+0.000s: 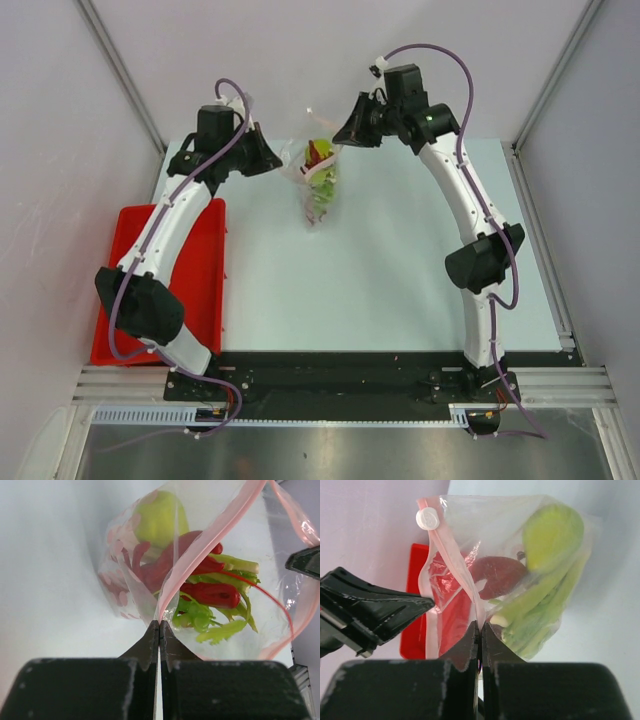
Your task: Open the zip-top bag and remove the fake food
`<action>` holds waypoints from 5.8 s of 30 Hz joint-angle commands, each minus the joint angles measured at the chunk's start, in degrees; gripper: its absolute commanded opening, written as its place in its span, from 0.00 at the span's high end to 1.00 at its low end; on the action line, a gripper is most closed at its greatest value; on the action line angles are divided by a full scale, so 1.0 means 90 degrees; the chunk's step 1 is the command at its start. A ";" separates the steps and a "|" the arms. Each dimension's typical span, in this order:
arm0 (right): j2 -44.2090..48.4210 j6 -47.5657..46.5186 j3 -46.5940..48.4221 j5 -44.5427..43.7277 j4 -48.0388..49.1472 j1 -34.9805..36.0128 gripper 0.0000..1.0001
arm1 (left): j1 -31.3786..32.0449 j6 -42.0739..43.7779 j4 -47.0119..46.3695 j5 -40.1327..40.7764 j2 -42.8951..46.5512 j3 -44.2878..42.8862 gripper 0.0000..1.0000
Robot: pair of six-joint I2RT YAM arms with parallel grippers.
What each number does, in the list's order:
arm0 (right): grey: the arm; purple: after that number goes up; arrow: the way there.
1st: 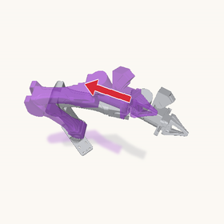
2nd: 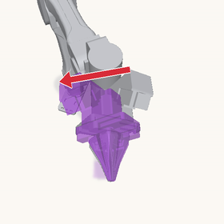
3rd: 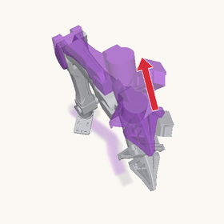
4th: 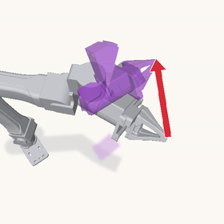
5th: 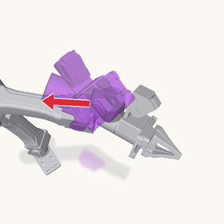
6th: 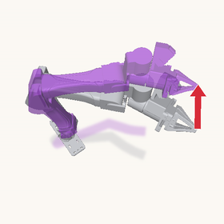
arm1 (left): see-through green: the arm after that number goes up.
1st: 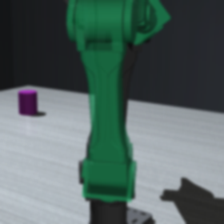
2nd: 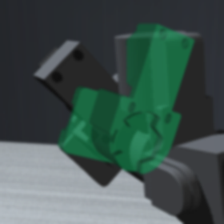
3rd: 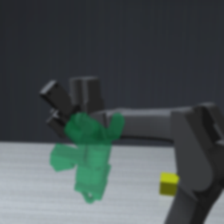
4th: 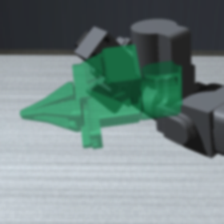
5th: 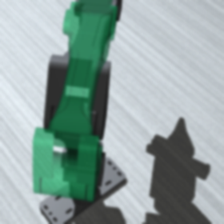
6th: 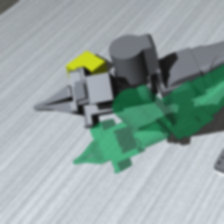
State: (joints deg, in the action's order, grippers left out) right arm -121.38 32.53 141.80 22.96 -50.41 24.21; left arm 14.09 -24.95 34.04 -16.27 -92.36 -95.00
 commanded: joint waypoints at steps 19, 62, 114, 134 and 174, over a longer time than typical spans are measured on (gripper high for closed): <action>0.0216 0.0750 -0.0013 0.0388 0.1441 0.0123 1.00 | -0.0081 0.0018 0.0173 0.0001 0.0261 -0.1016 0.38; 0.0362 0.1092 -0.0667 0.0954 0.1753 0.0045 1.00 | 0.0984 0.1024 0.0680 0.0206 -0.1281 -0.1271 0.45; 0.1211 -0.0236 -0.2376 -0.0695 0.1041 0.0035 1.00 | 0.0935 0.0438 0.1081 -0.0486 -0.0130 -0.3507 1.00; 0.1436 -0.0314 -0.2435 -0.0765 0.0709 -0.0268 1.00 | 0.0866 0.0674 0.1480 0.3457 0.3347 -0.0794 1.00; 0.1973 -0.0197 -0.3079 -0.0061 0.1041 -0.0385 1.00 | -0.1525 -0.4484 0.4568 0.5743 0.0888 0.1152 1.00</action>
State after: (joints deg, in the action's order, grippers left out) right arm -108.12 31.00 113.73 21.32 -44.23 21.69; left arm 4.32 -67.90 74.50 34.54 -80.71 -80.86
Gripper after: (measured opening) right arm 0.018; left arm 0.041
